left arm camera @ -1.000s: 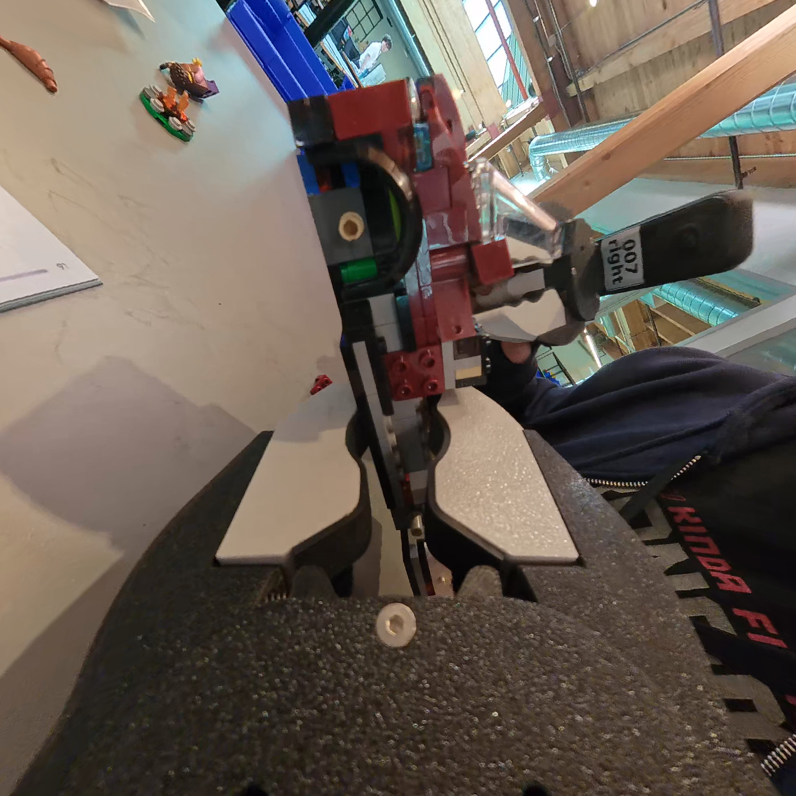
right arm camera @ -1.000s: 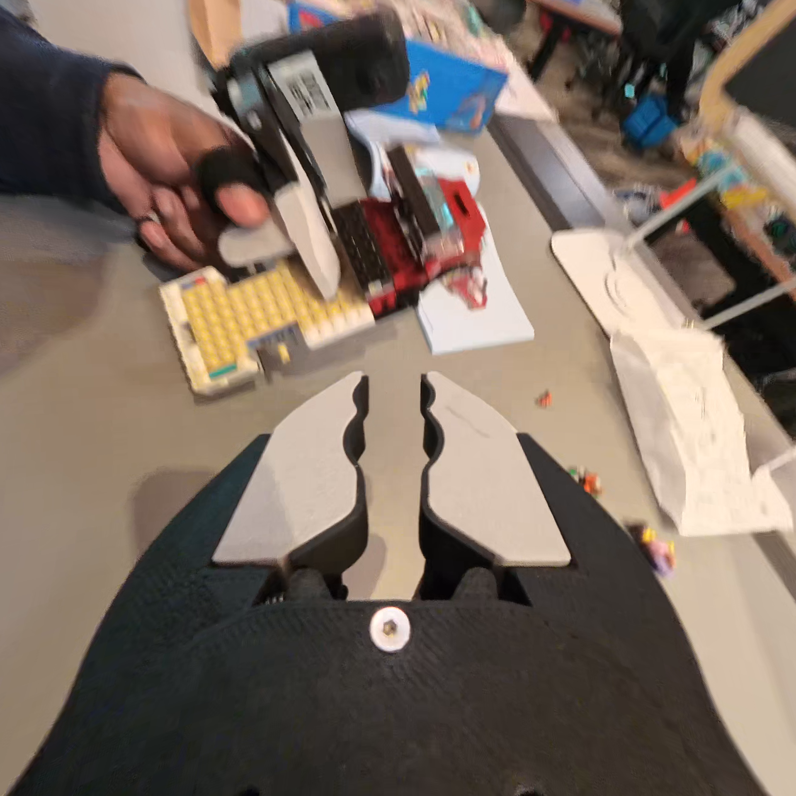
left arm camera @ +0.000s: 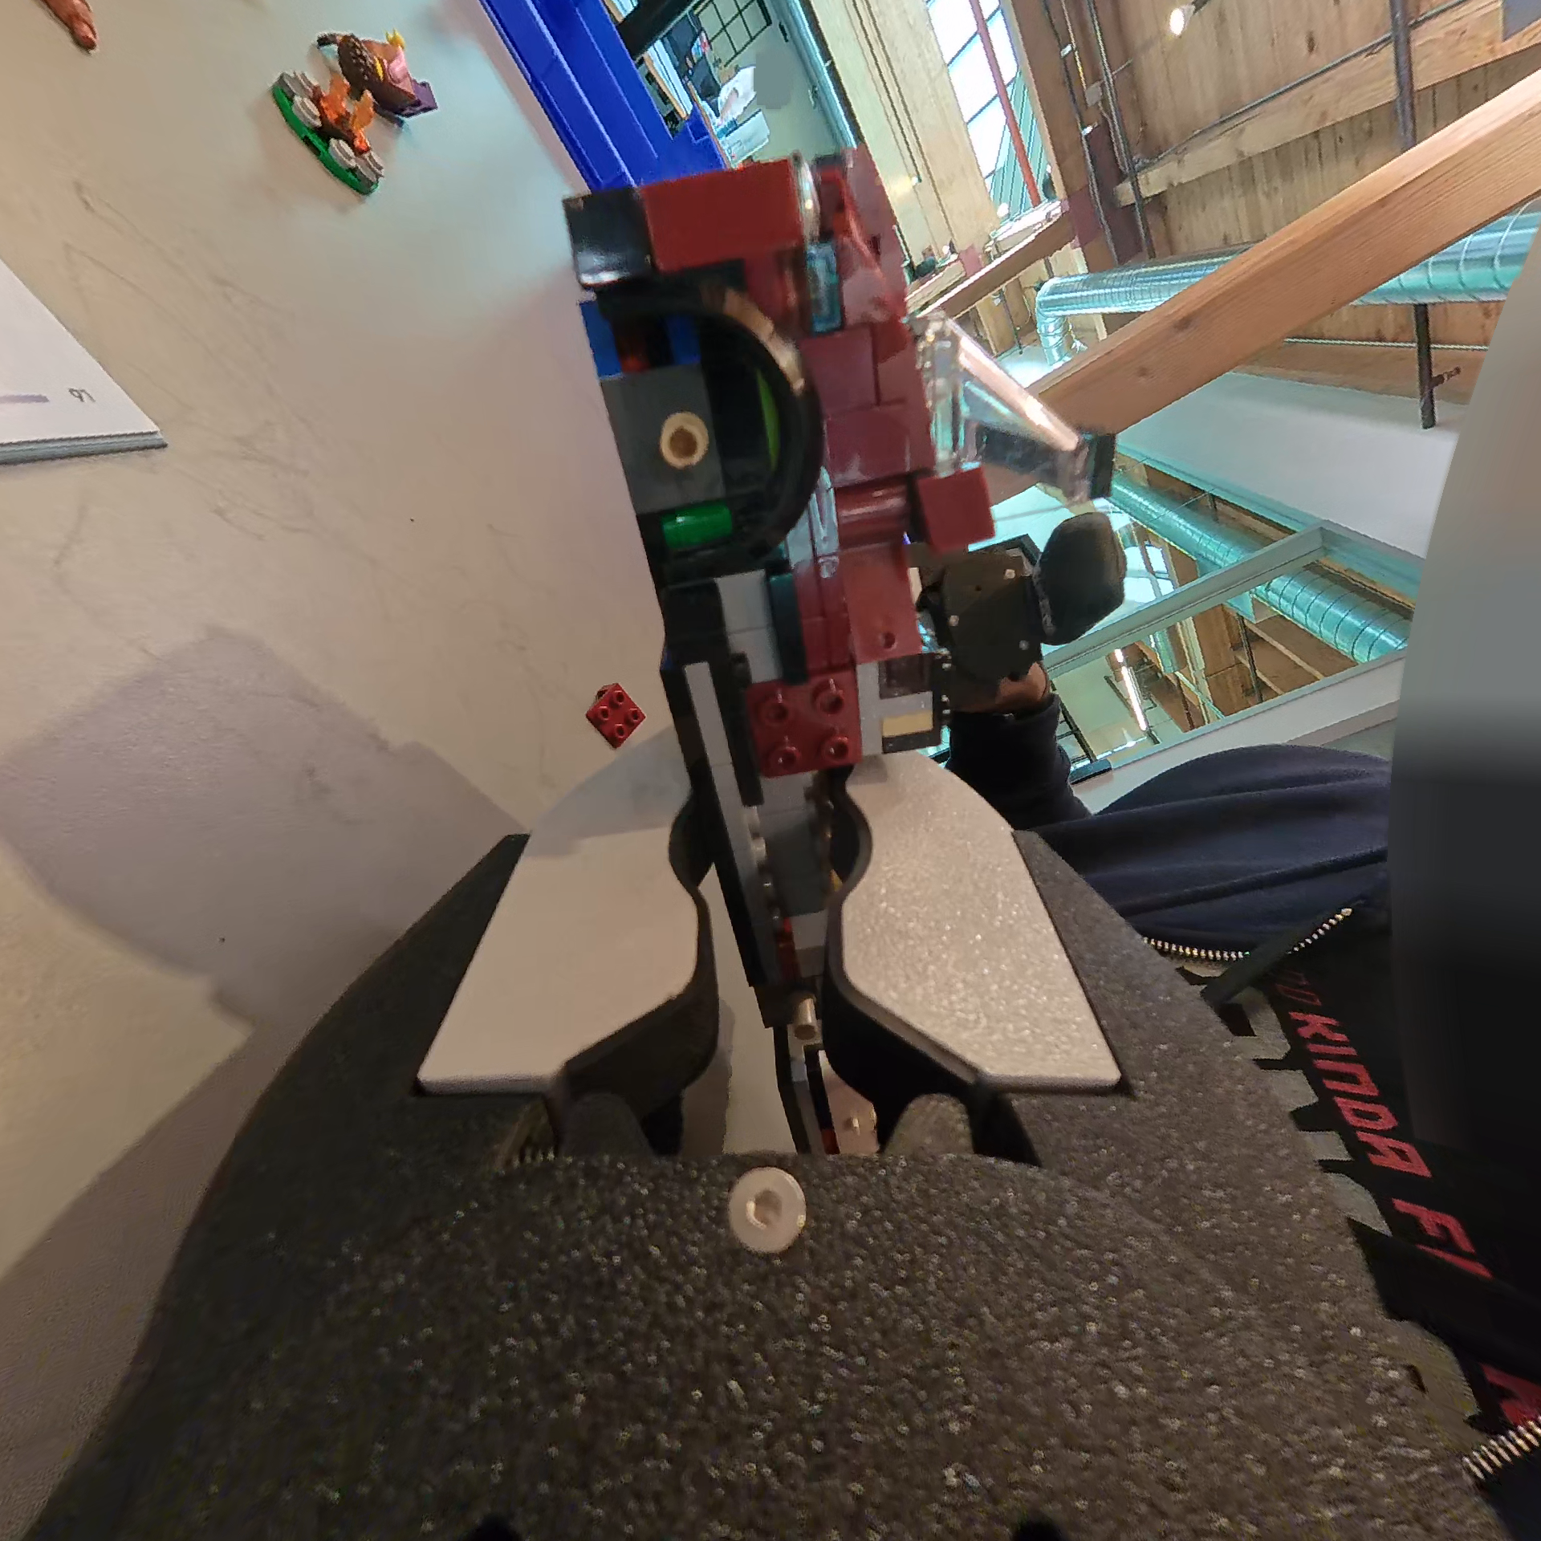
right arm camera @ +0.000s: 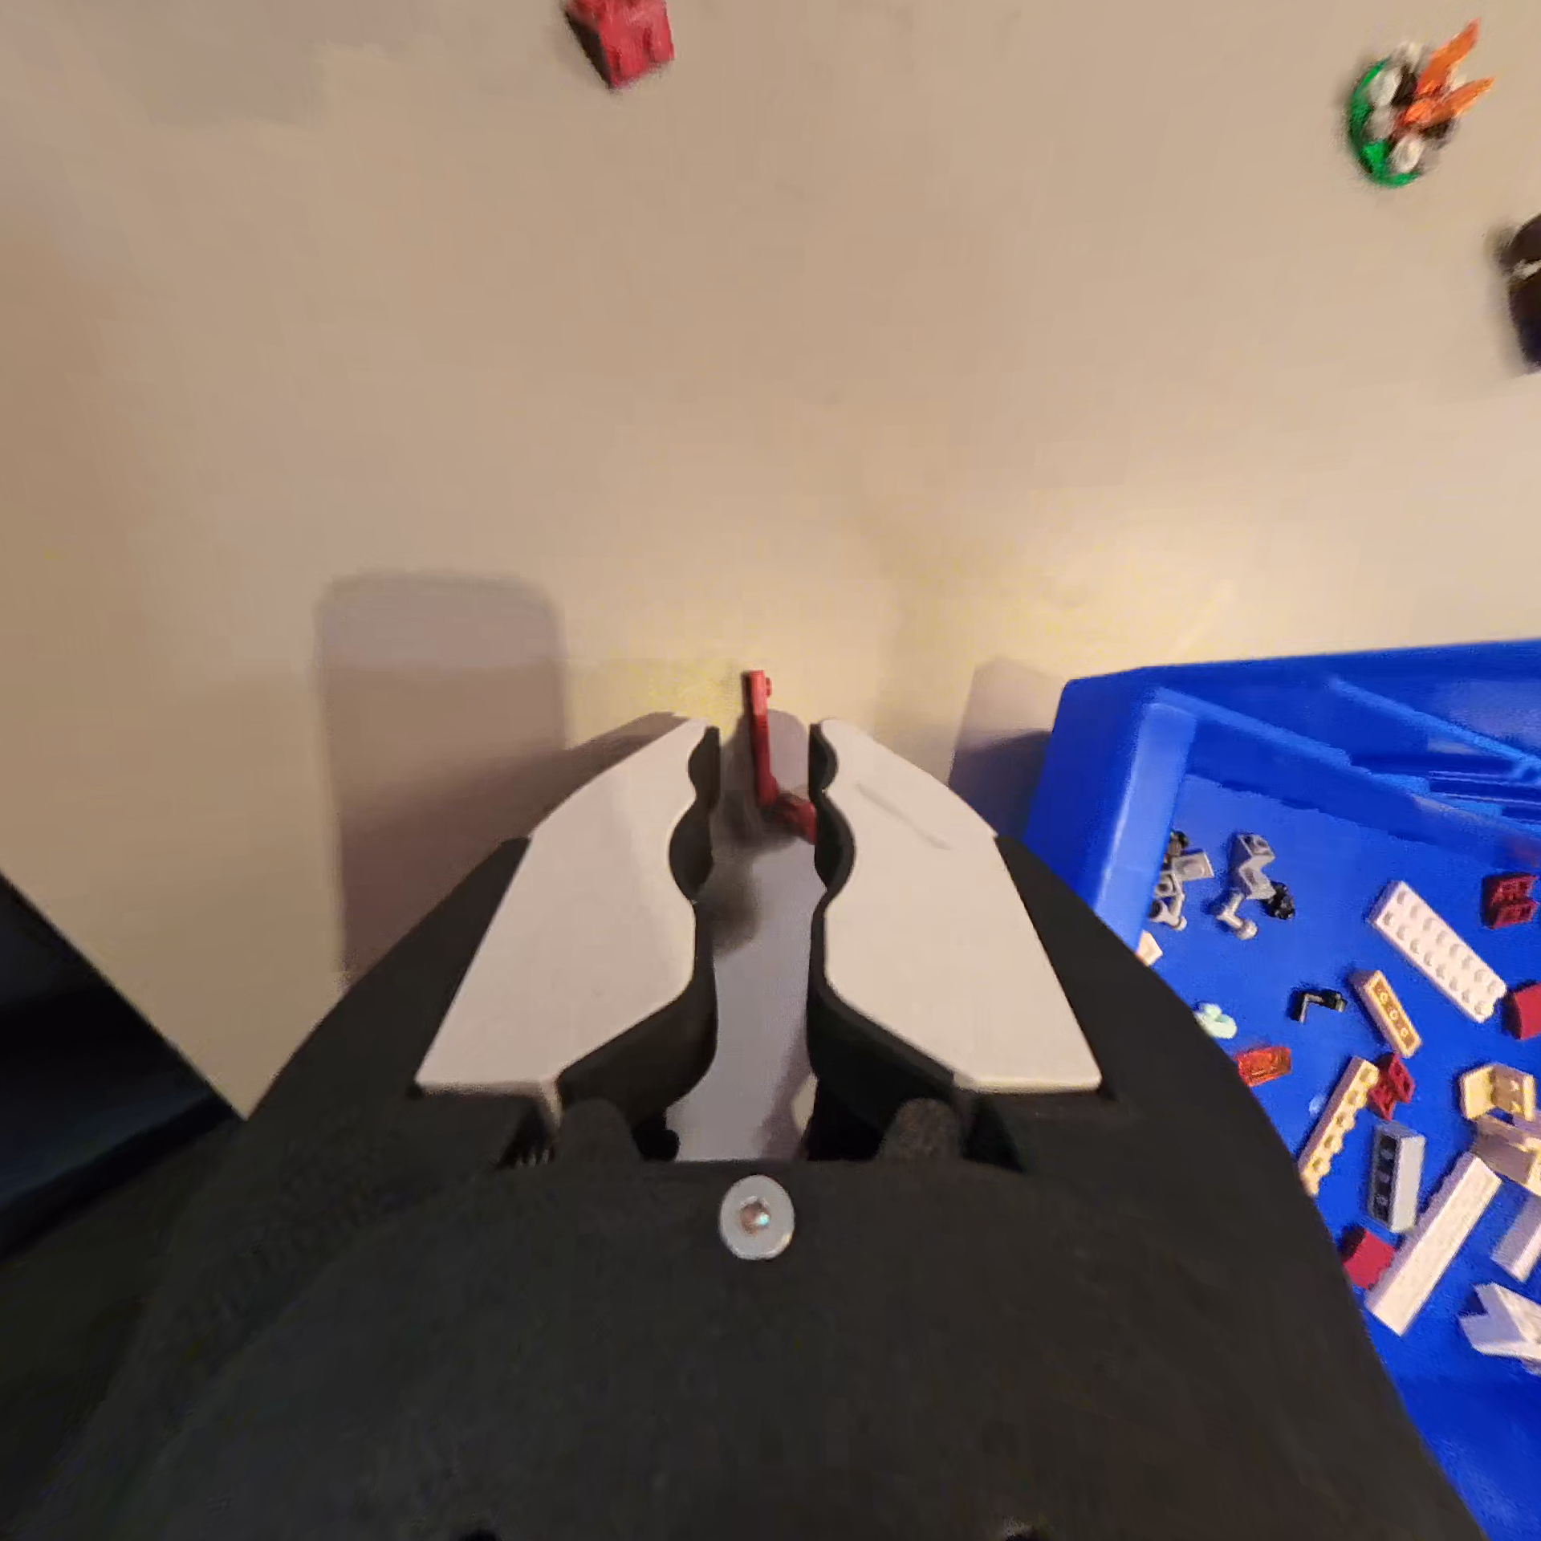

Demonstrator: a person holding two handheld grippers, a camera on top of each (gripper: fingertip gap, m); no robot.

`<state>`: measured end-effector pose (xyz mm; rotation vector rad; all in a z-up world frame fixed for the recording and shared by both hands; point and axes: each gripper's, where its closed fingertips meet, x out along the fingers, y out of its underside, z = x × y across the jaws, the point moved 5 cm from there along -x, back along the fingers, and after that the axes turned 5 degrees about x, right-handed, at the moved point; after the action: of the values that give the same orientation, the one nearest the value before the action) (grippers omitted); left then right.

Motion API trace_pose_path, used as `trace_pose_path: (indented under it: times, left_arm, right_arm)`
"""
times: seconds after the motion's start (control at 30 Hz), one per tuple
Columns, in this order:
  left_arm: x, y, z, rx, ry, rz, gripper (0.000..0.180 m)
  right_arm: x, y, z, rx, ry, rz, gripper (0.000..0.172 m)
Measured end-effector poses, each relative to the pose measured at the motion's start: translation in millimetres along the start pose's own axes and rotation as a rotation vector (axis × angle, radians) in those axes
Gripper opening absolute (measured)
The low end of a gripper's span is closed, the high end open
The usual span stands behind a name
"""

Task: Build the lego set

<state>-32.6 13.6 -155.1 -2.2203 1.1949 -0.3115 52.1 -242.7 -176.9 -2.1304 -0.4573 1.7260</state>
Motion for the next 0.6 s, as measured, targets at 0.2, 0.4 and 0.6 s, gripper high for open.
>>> trace_pose_path:
  times: [0.2, 0.4, 0.6]
  left_arm:
    - [-1, 1, 0, -0.004, 0.000, -0.002, 0.024]
    - [3, 5, -1, -0.033, 0.014, 0.014, 0.024]
    - [0, 9, 0, -0.116, 0.004, -0.017, 0.024]
  right_arm:
    - [10, -5, 4, -0.030, -0.029, 0.025, 0.003]
    - [21, -39, 14, -0.078, -0.053, -0.060, 0.003]
    - [43, -94, 9, -0.152, 0.044, -0.111, 0.003]
